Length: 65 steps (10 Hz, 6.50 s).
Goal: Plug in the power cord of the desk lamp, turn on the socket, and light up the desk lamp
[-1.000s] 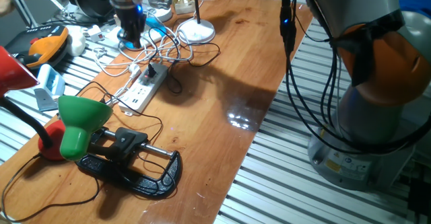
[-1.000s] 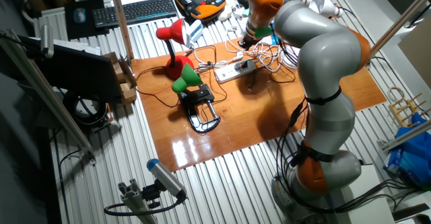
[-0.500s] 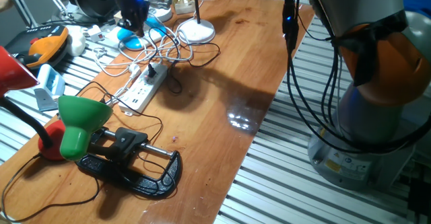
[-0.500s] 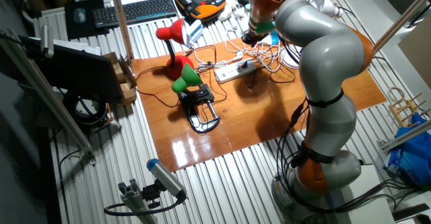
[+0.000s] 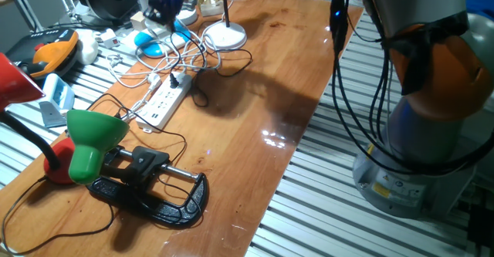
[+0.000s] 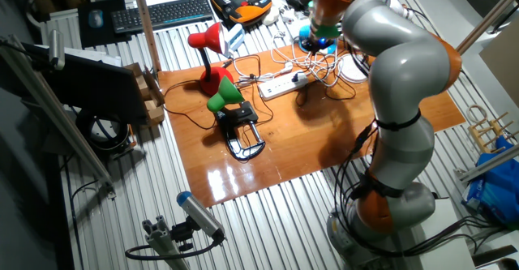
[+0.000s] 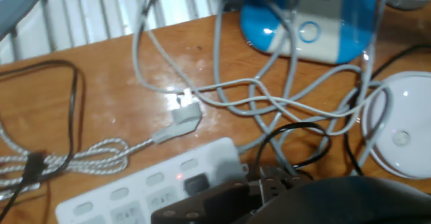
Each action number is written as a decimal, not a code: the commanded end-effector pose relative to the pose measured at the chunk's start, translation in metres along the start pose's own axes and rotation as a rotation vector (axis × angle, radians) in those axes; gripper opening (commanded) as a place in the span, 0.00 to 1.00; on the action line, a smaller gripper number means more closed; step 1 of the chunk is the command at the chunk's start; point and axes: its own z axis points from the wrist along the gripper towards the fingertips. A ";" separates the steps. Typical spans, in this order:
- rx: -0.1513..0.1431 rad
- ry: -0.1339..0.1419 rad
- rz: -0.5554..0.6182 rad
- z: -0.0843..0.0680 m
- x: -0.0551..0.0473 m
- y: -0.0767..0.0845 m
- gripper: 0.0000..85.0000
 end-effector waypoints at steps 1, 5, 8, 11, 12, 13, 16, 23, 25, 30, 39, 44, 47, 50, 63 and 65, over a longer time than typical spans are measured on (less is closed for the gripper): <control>0.051 0.001 0.365 0.001 0.000 -0.004 0.00; 0.059 -0.011 0.639 0.008 0.001 -0.021 0.00; 0.118 -0.017 0.744 0.009 -0.002 -0.030 0.00; 0.100 -0.015 0.822 0.012 -0.006 -0.048 0.00; 0.098 -0.009 0.828 0.013 -0.007 -0.053 0.00; 0.104 -0.015 0.847 0.013 -0.008 -0.056 0.00; 0.120 -0.057 0.934 0.018 -0.008 -0.060 0.00; 0.145 -0.023 0.952 0.022 -0.008 -0.063 0.00; 0.128 -0.022 0.948 0.022 -0.008 -0.063 0.00; 0.050 0.002 0.942 0.022 -0.008 -0.063 0.00; 0.147 -0.094 1.190 0.025 -0.007 -0.066 0.00; 0.142 -0.125 1.188 0.045 -0.010 -0.097 0.00; 0.139 -0.145 1.214 0.058 -0.010 -0.115 0.00; 0.132 -0.161 1.212 0.068 -0.008 -0.128 0.00; 0.150 -0.118 1.229 0.099 -0.007 -0.136 0.00; 0.164 -0.115 1.252 0.099 -0.007 -0.136 0.00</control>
